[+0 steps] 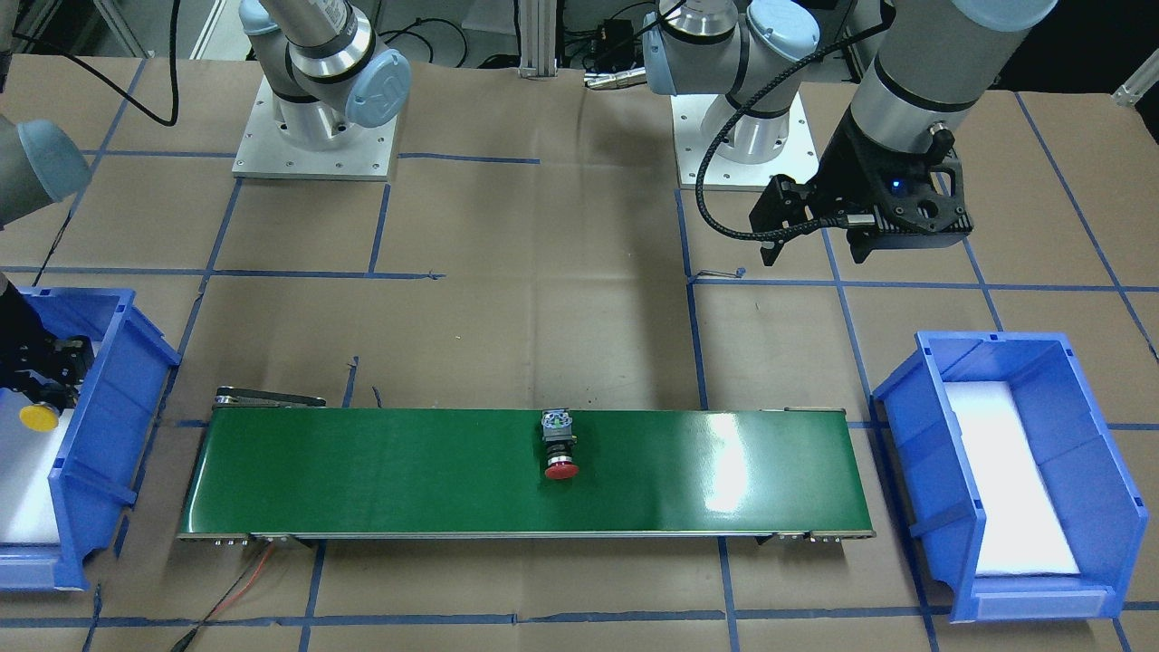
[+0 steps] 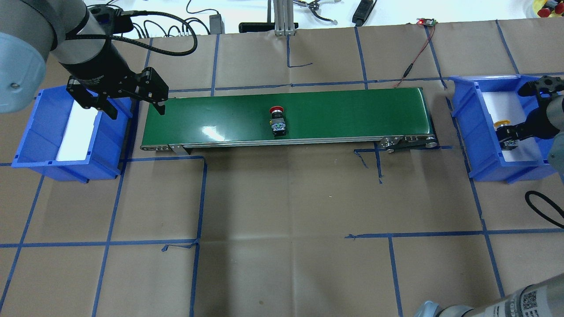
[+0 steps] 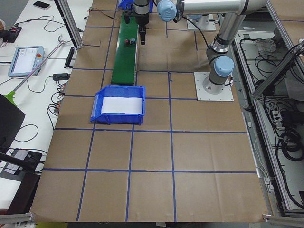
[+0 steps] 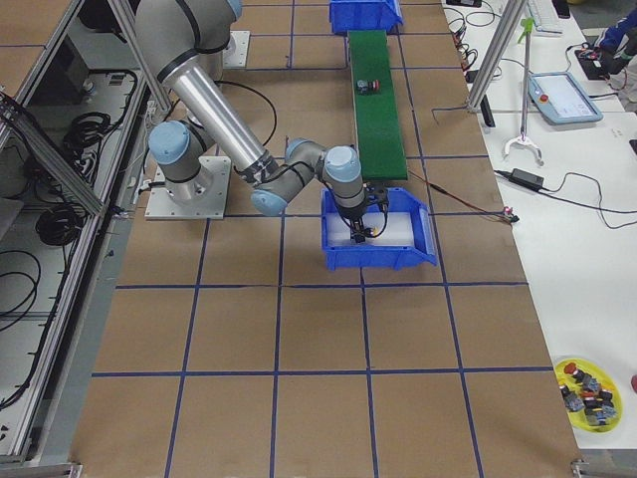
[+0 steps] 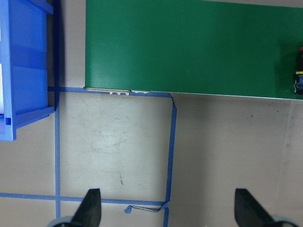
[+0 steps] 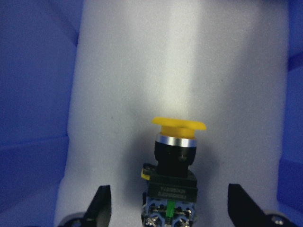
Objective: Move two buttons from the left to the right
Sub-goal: 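Lower the yellow button into the bin and open the right gripper, then raise the right gripper and move it back to the belt end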
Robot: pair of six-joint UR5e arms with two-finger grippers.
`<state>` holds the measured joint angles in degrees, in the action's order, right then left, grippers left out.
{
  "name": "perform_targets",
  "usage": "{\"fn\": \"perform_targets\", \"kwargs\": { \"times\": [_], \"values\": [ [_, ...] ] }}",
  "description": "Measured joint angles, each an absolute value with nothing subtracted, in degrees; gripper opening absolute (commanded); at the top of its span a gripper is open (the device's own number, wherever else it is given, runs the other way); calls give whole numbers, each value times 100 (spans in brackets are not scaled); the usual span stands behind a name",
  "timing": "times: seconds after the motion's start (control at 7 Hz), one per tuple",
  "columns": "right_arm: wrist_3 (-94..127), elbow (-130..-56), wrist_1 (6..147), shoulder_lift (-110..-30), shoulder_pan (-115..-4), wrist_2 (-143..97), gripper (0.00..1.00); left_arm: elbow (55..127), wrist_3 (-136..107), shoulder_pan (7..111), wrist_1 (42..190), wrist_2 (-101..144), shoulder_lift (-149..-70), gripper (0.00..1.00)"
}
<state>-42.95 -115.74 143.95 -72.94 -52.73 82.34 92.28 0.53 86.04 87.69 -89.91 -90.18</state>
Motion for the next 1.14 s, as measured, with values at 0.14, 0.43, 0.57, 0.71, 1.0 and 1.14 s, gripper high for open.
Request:
{"fn": "perform_targets", "kwargs": {
  "times": [0.14,0.43,0.57,0.71,1.0,1.14],
  "values": [
    [-4273,-11560,14394,-7326,-5274,8235,100,9229,53,8604,8768,-8991,-9018,100],
    [-4161,-11454,14364,-7514,-5304,8234,100,9228,53,8605,8767,-8991,-9018,100],
    [-3988,-11323,14328,-7684,-5332,8239,100,9229,53,8604,8767,-8991,-9018,100],
    [-3760,-11130,14253,-7826,-5401,8245,100,9229,53,8604,8765,-8991,-9018,100],
    [-3381,-10446,13529,-7950,-5732,8299,100,9228,53,8604,8763,-8994,-9017,100],
    [-3104,-10138,12960,-7965,-5891,8320,100,9226,53,8605,8763,-8997,-9017,100]
  ]
}}
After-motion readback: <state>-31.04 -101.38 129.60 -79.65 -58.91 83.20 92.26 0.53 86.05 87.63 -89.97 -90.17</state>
